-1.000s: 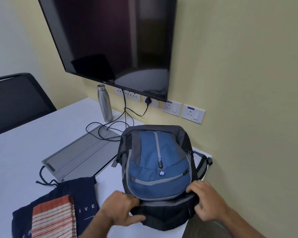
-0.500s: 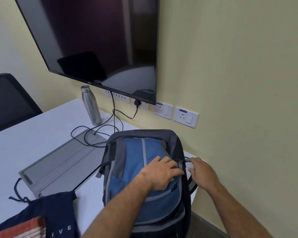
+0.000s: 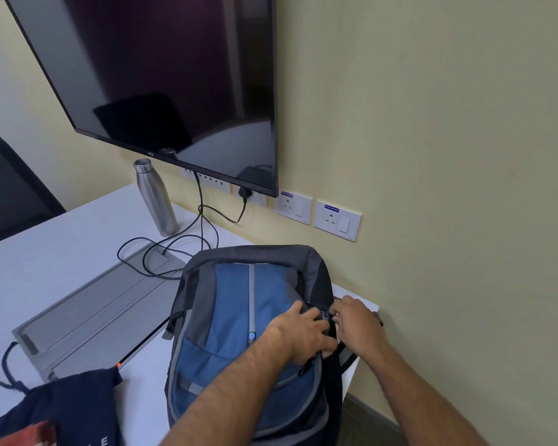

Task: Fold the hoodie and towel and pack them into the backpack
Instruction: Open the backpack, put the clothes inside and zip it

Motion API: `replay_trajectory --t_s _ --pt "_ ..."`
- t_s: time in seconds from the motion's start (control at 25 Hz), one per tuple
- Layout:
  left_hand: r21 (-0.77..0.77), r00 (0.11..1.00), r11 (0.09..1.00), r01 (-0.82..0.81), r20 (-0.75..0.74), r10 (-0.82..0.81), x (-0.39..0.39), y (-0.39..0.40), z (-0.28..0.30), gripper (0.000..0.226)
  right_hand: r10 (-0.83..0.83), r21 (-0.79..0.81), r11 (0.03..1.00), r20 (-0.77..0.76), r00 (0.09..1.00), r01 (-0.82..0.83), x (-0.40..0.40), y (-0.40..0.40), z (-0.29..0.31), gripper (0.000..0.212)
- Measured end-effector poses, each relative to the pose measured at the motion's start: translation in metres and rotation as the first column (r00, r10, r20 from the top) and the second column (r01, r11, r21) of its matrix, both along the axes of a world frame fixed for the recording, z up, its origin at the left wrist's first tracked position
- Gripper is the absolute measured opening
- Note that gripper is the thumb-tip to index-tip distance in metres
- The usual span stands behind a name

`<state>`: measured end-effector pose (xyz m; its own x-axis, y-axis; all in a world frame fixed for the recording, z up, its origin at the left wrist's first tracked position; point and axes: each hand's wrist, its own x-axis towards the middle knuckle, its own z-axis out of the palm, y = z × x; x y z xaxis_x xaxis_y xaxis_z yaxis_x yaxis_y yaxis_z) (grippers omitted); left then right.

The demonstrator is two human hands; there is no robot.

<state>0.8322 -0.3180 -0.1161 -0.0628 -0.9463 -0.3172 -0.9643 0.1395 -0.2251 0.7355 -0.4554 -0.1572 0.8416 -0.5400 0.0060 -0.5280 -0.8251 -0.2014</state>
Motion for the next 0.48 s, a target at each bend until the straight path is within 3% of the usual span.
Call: replay_trajectory --t_s 0.12,0.48 --pt "-0.069 0.997 0.998 -0.014 -0.077 0.008 0.003 0.005 0.003 0.031 0.089 -0.048 0.995 -0.033 0.995 -0.091 -0.012 0.001 0.007 0.017" --pt "-0.082 0.951 0.980 -0.180 -0.268 0.152 0.003 0.018 0.019 0.030 0.316 0.176 0.933 0.021 0.948 -0.315 -0.063 0.010 0.017 0.016"
